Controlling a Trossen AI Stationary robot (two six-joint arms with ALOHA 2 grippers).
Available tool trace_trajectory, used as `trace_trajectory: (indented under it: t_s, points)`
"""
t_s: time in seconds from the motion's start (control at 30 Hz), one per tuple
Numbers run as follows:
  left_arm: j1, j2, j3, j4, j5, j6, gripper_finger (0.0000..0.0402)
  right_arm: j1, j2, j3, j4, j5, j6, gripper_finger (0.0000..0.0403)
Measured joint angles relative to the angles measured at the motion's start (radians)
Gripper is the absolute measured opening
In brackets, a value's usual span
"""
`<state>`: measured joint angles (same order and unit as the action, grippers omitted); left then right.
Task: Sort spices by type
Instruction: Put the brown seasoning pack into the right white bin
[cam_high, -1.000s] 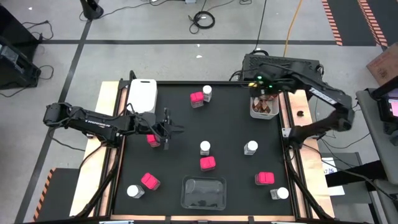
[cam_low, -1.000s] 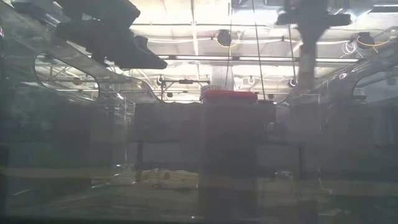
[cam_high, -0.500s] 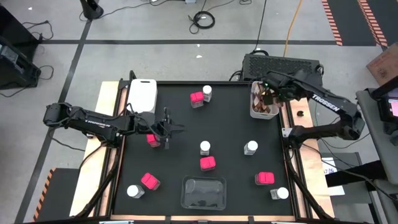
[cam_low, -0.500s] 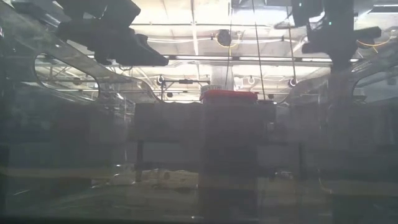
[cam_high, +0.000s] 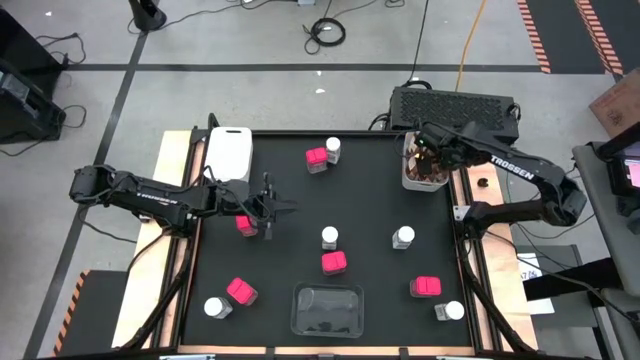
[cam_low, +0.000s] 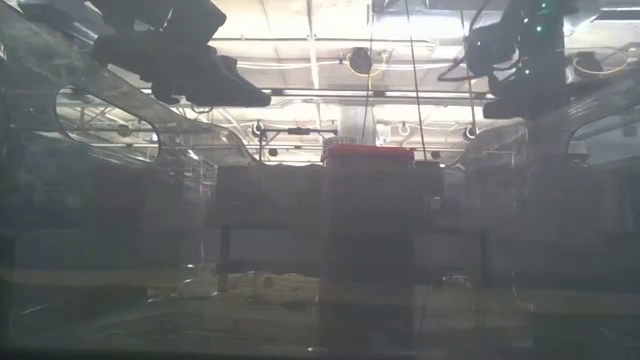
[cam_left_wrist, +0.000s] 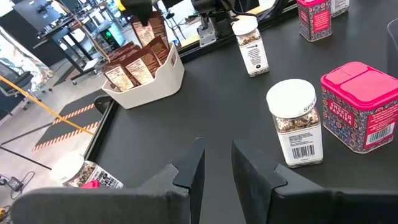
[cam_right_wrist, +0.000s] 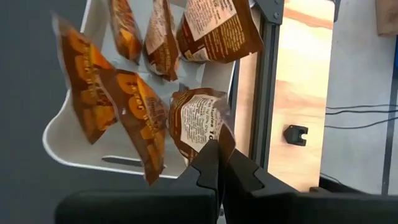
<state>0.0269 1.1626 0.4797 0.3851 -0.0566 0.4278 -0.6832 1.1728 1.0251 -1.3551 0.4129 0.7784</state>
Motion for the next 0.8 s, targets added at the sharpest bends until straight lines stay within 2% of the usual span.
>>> trace_trajectory:
  t_s: [0.5,0.8]
  points:
    - [0.0,0.0,0.0,-0.001,0.0,-0.001,0.0084,-0.04,0.0,-0.133,0.149,-0.035,-0.006,0.0]
    - [0.0,0.0,0.0,0.0,0.0,-0.001,0.0084,-0.044,0.0,-0.135,0.157,-0.019,0.004,0.0]
